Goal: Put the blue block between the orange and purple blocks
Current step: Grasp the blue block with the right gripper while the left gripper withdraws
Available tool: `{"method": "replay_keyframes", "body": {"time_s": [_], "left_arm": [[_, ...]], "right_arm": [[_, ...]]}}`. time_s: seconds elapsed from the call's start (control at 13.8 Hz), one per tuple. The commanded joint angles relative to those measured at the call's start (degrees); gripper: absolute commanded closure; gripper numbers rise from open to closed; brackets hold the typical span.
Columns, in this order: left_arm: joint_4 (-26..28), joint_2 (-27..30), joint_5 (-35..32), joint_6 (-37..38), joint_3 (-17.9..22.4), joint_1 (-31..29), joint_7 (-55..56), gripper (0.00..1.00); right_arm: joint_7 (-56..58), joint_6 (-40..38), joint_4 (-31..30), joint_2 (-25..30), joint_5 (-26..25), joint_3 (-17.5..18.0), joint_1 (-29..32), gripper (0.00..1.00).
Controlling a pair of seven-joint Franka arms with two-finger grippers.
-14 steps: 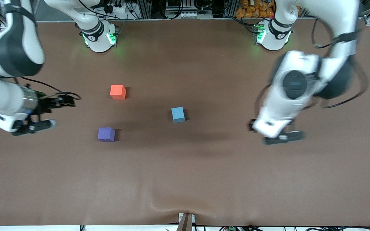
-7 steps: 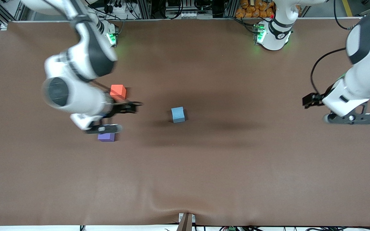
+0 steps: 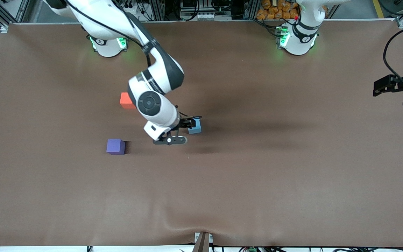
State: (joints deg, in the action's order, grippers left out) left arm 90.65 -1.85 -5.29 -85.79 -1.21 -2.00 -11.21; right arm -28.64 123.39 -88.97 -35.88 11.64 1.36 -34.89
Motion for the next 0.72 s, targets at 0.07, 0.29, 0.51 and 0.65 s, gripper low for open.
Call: {"method": "replay_keyframes", "body": {"time_s": [0.07, 0.29, 0.51, 0.65], "left_arm": [[2.2, 4.8, 0.5, 1.7, -0.6, 5.3, 6.1, 0.00], [-1.0, 5.1, 1.8, 1.9, -0.2, 5.5, 6.0, 0.00], [-2.5, 5.6, 2.5, 4.0, -0.6, 4.9, 6.0, 0.00], [-2.5, 5.5, 4.1, 4.0, -0.6, 4.9, 6.3, 0.00]], "right_arm": [[-1.2, 2.1, 0.8, -1.6, -3.6, -0.7, -2.5, 0.00], [-2.8, 2.7, 0.7, -3.0, -4.0, -0.8, -4.5, 0.00], [-3.6, 3.0, -0.3, -3.1, -5.0, -0.8, -5.8, 0.00], [-4.2, 3.0, -0.4, -3.4, -5.7, -0.8, -6.2, 0.00]]}}
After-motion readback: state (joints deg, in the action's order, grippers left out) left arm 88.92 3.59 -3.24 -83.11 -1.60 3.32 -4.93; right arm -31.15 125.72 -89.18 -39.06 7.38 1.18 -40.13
